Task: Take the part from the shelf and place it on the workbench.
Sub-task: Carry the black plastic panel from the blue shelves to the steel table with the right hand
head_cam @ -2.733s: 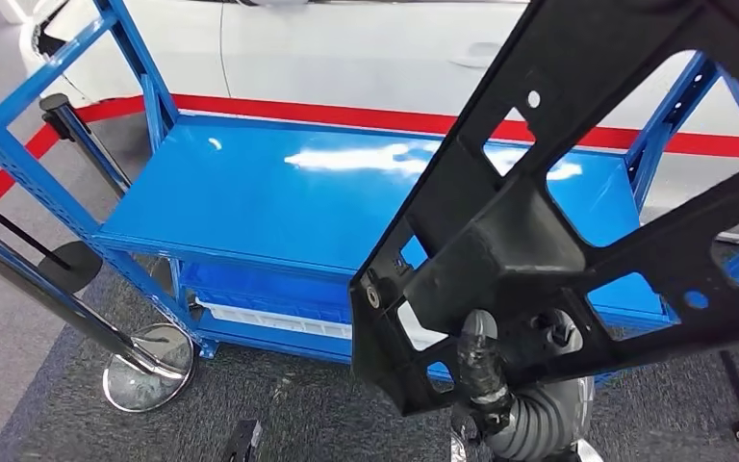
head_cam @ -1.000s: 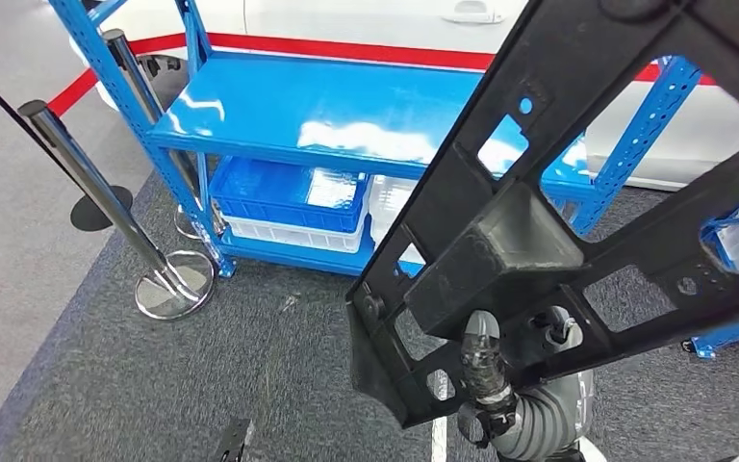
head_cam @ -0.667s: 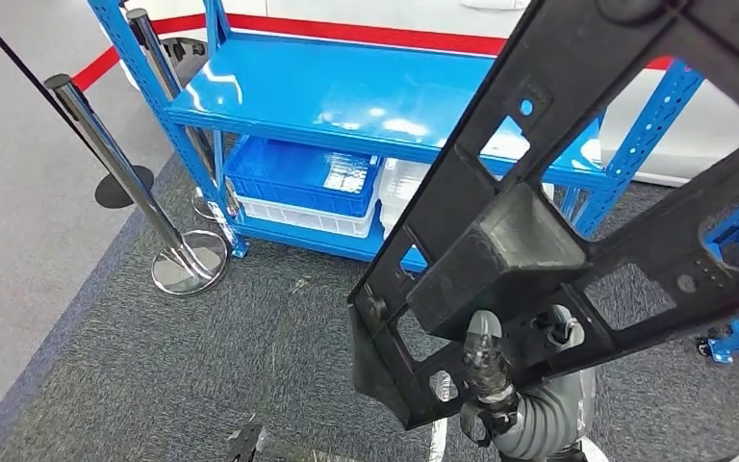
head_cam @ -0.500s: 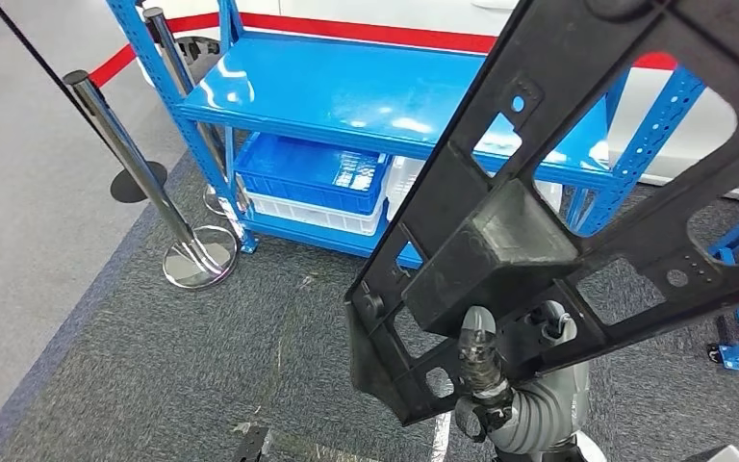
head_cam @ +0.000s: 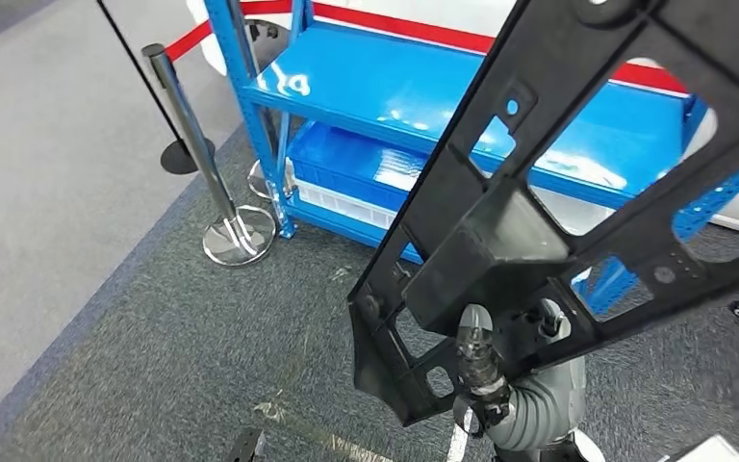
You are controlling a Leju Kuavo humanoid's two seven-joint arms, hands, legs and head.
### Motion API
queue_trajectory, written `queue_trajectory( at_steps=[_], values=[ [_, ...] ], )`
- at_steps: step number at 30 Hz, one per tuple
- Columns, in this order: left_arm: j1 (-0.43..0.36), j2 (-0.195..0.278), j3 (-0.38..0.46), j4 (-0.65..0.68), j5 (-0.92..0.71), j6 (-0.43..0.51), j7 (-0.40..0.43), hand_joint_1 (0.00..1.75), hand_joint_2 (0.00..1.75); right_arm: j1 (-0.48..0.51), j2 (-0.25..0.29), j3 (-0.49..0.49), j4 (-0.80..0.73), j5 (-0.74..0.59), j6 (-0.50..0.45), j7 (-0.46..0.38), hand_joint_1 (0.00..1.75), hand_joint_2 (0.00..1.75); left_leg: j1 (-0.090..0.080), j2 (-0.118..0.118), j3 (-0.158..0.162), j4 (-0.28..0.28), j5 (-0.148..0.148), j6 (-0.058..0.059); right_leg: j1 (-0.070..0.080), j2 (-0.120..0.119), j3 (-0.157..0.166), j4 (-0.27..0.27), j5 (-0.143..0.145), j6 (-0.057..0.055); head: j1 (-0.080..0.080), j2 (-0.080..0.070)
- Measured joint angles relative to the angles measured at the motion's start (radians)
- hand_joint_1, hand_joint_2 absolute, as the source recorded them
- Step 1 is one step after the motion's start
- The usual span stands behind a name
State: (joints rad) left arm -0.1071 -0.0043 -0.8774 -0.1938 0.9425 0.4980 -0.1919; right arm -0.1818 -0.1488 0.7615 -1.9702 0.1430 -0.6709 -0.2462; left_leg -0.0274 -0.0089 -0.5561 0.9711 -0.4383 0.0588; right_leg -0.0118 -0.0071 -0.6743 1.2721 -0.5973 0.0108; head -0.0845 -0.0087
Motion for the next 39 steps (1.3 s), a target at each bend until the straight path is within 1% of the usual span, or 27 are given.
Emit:
queue_trajectory(
  at_steps=[1,2,3,5,7,8,9,10,12,14,16,17,18,19,21,23,25,27,29,30,31,32,33,34,36,38,39],
  values=[
    [0.0,-0.001,0.0,0.0,0.0,-0.001,0.0,0.0,1.75,0.002,-0.001,0.0,0.002,-0.001,0.0,0.0,1.75,1.75,0.001,-0.012,-0.002,0.005,-0.001,-0.001,-0.002,0.003,-0.016,0.027,0.001,0.005,0.001,0.0],
    [0.001,-0.002,-0.001,0.0,0.0,-0.002,0.0,0.0,1.75,0.003,-0.001,0.0,0.003,-0.002,0.0,0.0,1.75,1.75,0.004,-0.023,-0.004,0.012,-0.005,-0.003,-0.006,0.004,-0.014,0.018,0.021,0.01,0.0,0.0],
    [0.002,-0.002,-0.001,0.0,0.0,-0.002,0.0,0.0,1.75,0.003,-0.001,0.0,0.003,-0.003,-0.001,0.0,1.75,1.75,0.008,-0.035,-0.007,0.023,-0.01,-0.007,-0.011,0.007,0.003,-0.023,0.054,0.016,0.0,0.0],
    [0.001,-0.002,-0.001,0.0,0.0,-0.003,0.0,0.0,1.75,0.003,-0.001,0.0,0.004,-0.005,-0.001,-0.001,1.75,1.75,0.017,-0.059,-0.022,0.059,-0.028,-0.02,-0.023,0.042,0.048,-0.128,0.101,0.029,0.003,0.0],
    [-0.001,-0.001,-0.002,0.0,-0.001,-0.004,-0.002,0.0,1.75,0.005,-0.001,0.0,0.006,-0.009,-0.005,-0.002,1.75,1.75,0.02,-0.08,-0.047,0.089,-0.038,-0.033,-0.027,0.074,0.064,-0.171,0.102,0.024,0.005,0.0],
    [-0.001,0.0,-0.004,0.0,-0.004,-0.005,-0.003,0.0,1.75,0.006,-0.001,0.0,0.007,-0.011,-0.008,-0.004,1.75,1.75,0.021,-0.09,-0.057,0.096,-0.038,-0.038,-0.025,0.076,0.063,-0.173,0.098,0.016,0.006,0.0],
    [0.001,0.0,-0.006,0.0,-0.007,-0.006,-0.004,0.0,1.75,0.008,-0.001,0.0,0.008,-0.012,-0.012,-0.007,1.75,1.75,0.022,-0.098,-0.063,0.095,-0.035,-0.041,-0.024,0.066,0.061,-0.171,0.1,0.008,0.004,0.0],
    [0.004,0.002,-0.009,0.0,-0.01,-0.007,-0.005,0.0,1.75,0.009,-0.001,0.0,0.008,-0.012,-0.015,-0.01,1.75,1.75,0.022,-0.097,-0.067,0.099,-0.037,-0.043,-0.024,0.056,0.062,-0.174,0.101,0.003,0.004,0.0],
    [0.006,0.005,-0.015,0.0,-0.018,-0.006,-0.008,0.0,1.75,0.012,-0.001,0.0,0.008,-0.011,-0.018,-0.017,1.75,1.75,0.023,-0.064,-0.092,0.144,-0.062,-0.052,-0.026,0.034,0.068,-0.183,0.103,-0.005,-0.004,0.0],
    [0.003,0.006,-0.019,0.0,-0.028,-0.002,-0.018,0.0,1.75,0.023,0.0,-0.001,0.005,-0.008,-0.019,-0.021,1.75,1.75,0.027,-0.019,-0.146,0.251,-0.108,-0.061,-0.022,0.009,0.075,-0.189,0.103,-0.01,-0.012,0.0],
    [0.001,0.003,-0.025,0.0,-0.038,0.005,-0.027,0.0,1.75,0.04,0.0,-0.003,-0.001,-0.008,-0.021,-0.023,1.75,1.75,0.03,-0.005,-0.194,0.336,-0.128,-0.063,-0.018,-0.017,0.079,-0.192,0.1,-0.013,-0.012,0.0],
    [0.002,0.002,-0.028,0.0,-0.041,0.008,-0.03,0.0,1.75,0.046,0.0,-0.004,-0.003,-0.009,-0.022,-0.023,1.75,1.75,0.031,-0.002,-0.196,0.335,-0.115,-0.062,-0.016,-0.027,0.081,-0.192,0.098,-0.014,-0.012,0.0],
    [0.003,0.001,-0.031,0.0,-0.043,0.01,-0.031,0.0,1.75,0.05,0.0,-0.005,-0.006,-0.01,-0.022,-0.023,1.75,1.75,0.03,0.001,-0.18,0.299,-0.087,-0.058,-0.015,-0.036,0.084,-0.192,0.096,-0.014,-0.012,0.0],
    [0.004,0.001,-0.033,0.0,-0.044,0.011,-0.032,0.0,1.75,0.053,0.0,-0.006,-0.008,-0.011,-0.022,-0.023,1.75,1.75,0.028,0.011,-0.148,0.235,-0.052,-0.054,-0.014,-0.043,0.089,-0.193,0.094,-0.014,-0.012,0.0],
    [0.002,0.001,-0.037,0.0,-0.045,0.012,-0.032,0.0,1.75,0.057,0.0,-0.009,-0.014,-0.011,-0.022,-0.026,1.75,1.75,0.015,0.047,-0.087,0.119,-0.013,-0.044,-0.012,-0.057,0.098,-0.199,0.091,-0.011,-0.012,0.0],
    [-0.002,0.001,-0.04,0.0,-0.046,0.012,-0.033,0.0,1.75,0.062,0.0,-0.012,-0.017,-0.012,-0.022,-0.029,1.75,1.75,0.001,0.063,-0.065,0.076,-0.013,-0.036,-0.01,-0.072,0.105,-0.209,0.091,-0.005,-0.012,0.0],
    [-0.001,0.0,-0.043,0.0,-0.046,0.014,-0.031,0.0,1.75,0.065,-0.001,-0.014,-0.019,-0.017,-0.022,-0.034,1.75,1.75,0.0,0.046,-0.056,0.058,-0.008,-0.029,-0.012,-0.082,0.113,-0.213,0.087,0.005,-0.011,0.0],
    [0.001,-0.001,-0.045,0.0,-0.048,0.019,-0.025,0.0,1.75,0.066,-0.001,-0.016,-0.021,-0.027,-0.019,-0.041,1.75,1.75,0.005,0.028,-0.04,0.038,-0.001,-0.019,-0.014,-0.052,0.106,-0.183,0.066,0.013,-0.01,0.0],
    [-0.002,-0.005,-0.047,0.0,-0.049,0.029,-0.016,0.0,1.75,0.068,-0.001,-0.018,-0.021,-0.044,-0.014,-0.053,1.75,1.75,0.008,0.01,-0.033,0.031,0.002,-0.005,-0.011,-0.009,0.053,-0.078,0.017,0.012,-0.007,0.0],
    [-0.004,-0.006,-0.047,0.0,-0.048,0.034,-0.013,0.0,1.75,0.069,-0.001,-0.018,-0.02,-0.054,-0.011,-0.061,1.75,1.75,0.008,0.0,-0.034,0.032,0.002,0.0,-0.009,0.0,0.018,-0.015,-0.005,0.011,-0.005,0.0],
    [-0.004,-0.008,-0.047,0.0,-0.046,0.038,-0.01,0.0,1.75,0.071,-0.001,-0.018,-0.018,-0.063,-0.008,-0.068,1.75,1.75,0.008,-0.012,-0.034,0.033,0.001,0.002,-0.008,0.004,-0.01,0.03,-0.014,0.012,-0.004,0.0],
    [-0.004,-0.01,-0.048,0.0,-0.045,0.041,-0.009,0.0,1.75,0.072,-0.001,-0.018,-0.016,-0.072,-0.005,-0.076,1.75,1.75,0.008,-0.026,-0.034,0.036,0.0,0.001,-0.008,0.005,-0.023,0.043,-0.004,0.013,-0.004,0.0],
    [-0.003,-0.011,-0.048,0.0,-0.043,0.043,-0.008,0.0,1.75,0.072,-0.001,-0.018,-0.014,-0.078,-0.001,-0.084,1.75,1.75,0.01,-0.039,-0.034,0.041,-0.002,-0.001,-0.01,0.007,-0.016,0.017,0.024,0.016,-0.004,0.0],
    [-0.002,-0.011,-0.048,0.0,-0.042,0.043,-0.008,0.0,1.75,0.071,0.0,-0.018,-0.011,-0.083,0.002,-0.091,1.75,1.75,0.012,-0.053,-0.036,0.049,-0.007,-0.005,-0.014,0.016,0.005,-0.038,0.063,0.019,-0.003,0.0],
    [-0.003,-0.012,-0.048,0.0,-0.043,0.042,-0.007,0.0,1.75,0.07,0.001,-0.018,-0.006,-0.089,0.004,-0.103,1.75,1.75,0.014,-0.079,-0.051,0.078,-0.02,-0.017,-0.024,0.064,0.046,-0.141,0.107,0.023,-0.003,0.0],
    [-0.004,-0.012,-0.049,0.0,-0.044,0.041,-0.006,0.0,1.75,0.071,0.002,-0.018,-0.003,-0.092,0.004,-0.11,1.75,1.75,0.016,-0.1,-0.071,0.098,-0.026,-0.028,-0.026,0.093,0.057,-0.172,0.106,0.019,-0.002,0.0],
    [-0.003,-0.011,-0.049,0.0,-0.044,0.041,-0.006,0.0,1.75,0.071,0.004,-0.018,-0.003,-0.093,0.005,-0.111,1.75,1.75,0.017,-0.111,-0.077,0.099,-0.024,-0.034,-0.024,0.086,0.057,-0.175,0.106,0.013,-0.001,0.0]
  ],
)
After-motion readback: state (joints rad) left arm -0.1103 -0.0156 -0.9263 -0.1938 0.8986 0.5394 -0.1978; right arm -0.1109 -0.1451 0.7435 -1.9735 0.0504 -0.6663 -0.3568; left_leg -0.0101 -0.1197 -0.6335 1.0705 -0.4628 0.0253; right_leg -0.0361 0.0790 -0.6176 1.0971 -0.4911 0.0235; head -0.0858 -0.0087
